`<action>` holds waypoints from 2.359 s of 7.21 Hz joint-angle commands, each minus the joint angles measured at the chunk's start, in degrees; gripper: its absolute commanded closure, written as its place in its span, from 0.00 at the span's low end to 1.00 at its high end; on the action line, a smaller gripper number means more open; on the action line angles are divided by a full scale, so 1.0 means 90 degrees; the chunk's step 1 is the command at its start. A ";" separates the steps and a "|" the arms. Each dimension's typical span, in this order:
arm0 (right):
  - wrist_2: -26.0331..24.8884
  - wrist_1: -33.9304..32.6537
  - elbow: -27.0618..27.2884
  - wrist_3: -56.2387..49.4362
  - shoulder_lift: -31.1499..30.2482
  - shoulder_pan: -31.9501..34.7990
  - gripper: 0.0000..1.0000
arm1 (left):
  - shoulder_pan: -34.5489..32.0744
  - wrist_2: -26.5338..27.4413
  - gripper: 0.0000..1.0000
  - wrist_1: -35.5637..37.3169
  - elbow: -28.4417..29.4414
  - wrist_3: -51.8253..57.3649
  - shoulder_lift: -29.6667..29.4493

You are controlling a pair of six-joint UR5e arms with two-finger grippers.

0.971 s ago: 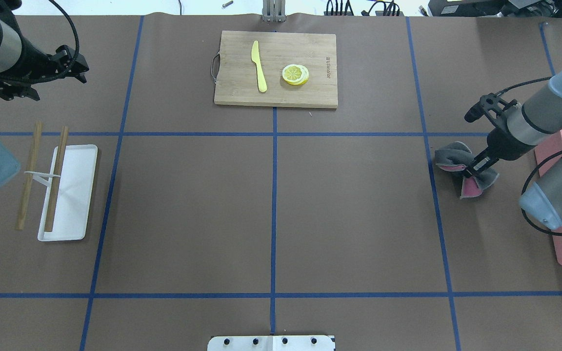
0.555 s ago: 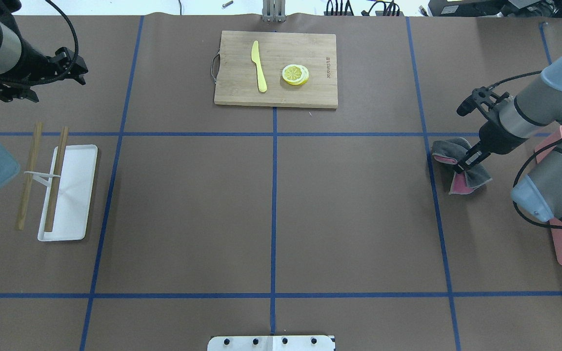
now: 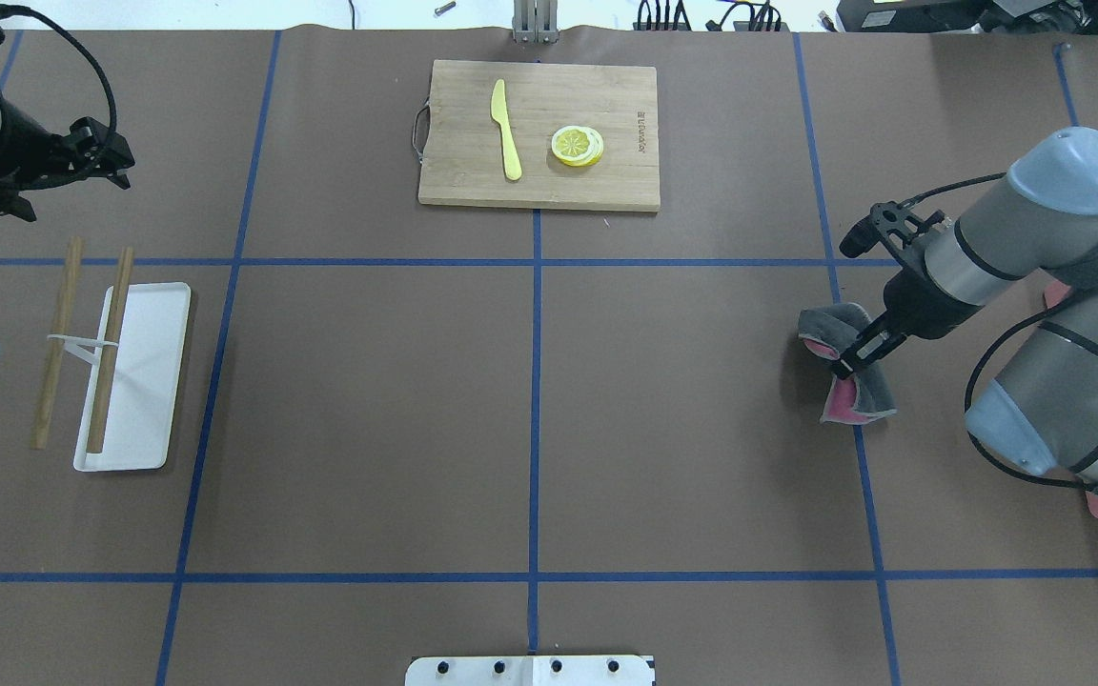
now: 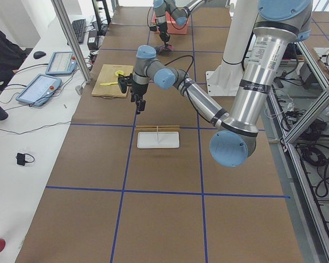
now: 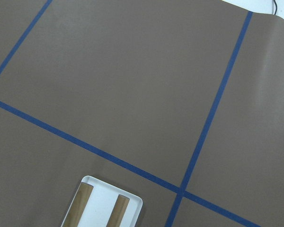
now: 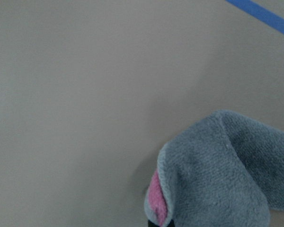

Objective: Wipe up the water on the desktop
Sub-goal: 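Wipe the cloth back and forth across the table with the right gripper, then lift the cloth with the right gripper and move it over the pink bin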

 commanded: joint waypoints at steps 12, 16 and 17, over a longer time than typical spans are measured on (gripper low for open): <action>-0.0240 -0.0038 -0.0235 -0.0276 -0.0661 0.0457 1.00 | -0.2554 -0.1716 0.02 -0.0015 0.0585 0.5408 0.1653; 0.0113 -0.0116 -0.1048 -0.0564 -0.0183 0.1319 1.00 | -0.2544 -0.1707 0.02 -0.0006 0.0634 0.5388 0.1633; 0.0132 -0.0135 -0.1272 -0.0564 0.0040 0.1533 1.00 | -0.2544 -0.1707 0.02 -0.0015 0.0683 0.5378 0.1633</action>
